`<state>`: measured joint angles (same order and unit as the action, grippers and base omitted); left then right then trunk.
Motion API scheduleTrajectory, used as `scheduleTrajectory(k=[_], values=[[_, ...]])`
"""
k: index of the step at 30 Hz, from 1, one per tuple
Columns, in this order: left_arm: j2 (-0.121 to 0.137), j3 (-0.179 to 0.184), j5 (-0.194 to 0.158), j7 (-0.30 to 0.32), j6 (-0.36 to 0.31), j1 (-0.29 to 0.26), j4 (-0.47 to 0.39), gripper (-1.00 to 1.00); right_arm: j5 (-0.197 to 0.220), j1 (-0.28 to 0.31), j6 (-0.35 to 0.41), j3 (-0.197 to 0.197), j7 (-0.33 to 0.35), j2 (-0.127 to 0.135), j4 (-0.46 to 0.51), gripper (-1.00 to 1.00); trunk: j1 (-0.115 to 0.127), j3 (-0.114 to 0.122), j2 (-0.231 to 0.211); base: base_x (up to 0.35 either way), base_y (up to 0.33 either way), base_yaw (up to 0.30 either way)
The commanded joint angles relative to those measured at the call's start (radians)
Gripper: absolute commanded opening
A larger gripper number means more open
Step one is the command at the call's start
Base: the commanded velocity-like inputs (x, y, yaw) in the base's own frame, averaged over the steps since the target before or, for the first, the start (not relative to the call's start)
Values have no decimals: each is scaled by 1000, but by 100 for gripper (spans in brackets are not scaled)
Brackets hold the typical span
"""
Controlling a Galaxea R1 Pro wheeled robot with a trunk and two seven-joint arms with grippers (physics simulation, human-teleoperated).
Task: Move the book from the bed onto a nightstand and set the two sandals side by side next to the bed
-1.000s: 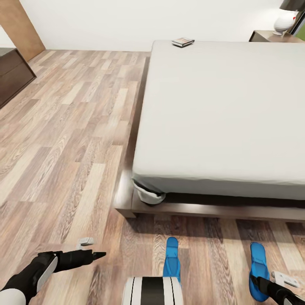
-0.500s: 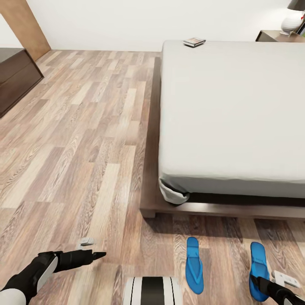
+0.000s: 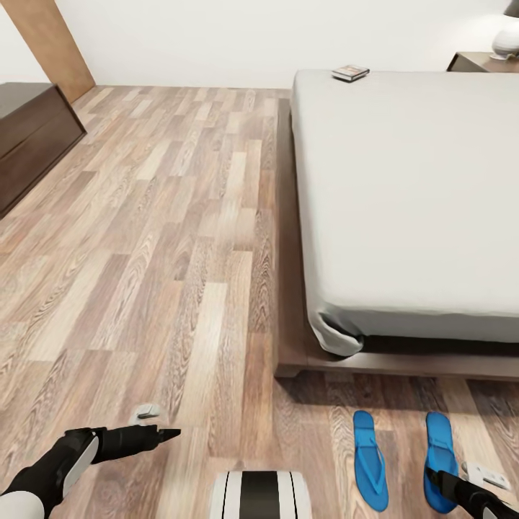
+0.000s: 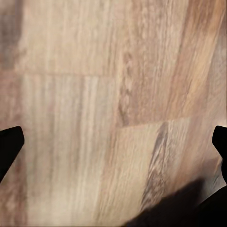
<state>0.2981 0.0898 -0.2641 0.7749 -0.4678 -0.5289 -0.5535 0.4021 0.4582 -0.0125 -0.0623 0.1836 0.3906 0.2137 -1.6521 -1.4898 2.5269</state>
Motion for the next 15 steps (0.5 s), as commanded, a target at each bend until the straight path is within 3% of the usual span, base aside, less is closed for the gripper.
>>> scheduleTrajectory(k=[1, 6, 15], values=[[1, 5, -10, -2, -8, 0, 0, 100, 3, 0, -1, -7, 7, 0, -1, -100, 0, -1, 0, 187, 290, 0], [1, 4, -11, -3, -8, 0, 0, 100, 3, 0, -1, -7, 7, 0, -2, -100, 0, -1, 0, 114, 179, 0], [1, 4, -11, -3, -8, 0, 0, 100, 3, 0, -1, -7, 7, 1, -2, -100, -1, -8, 1, 7, 11, 0]])
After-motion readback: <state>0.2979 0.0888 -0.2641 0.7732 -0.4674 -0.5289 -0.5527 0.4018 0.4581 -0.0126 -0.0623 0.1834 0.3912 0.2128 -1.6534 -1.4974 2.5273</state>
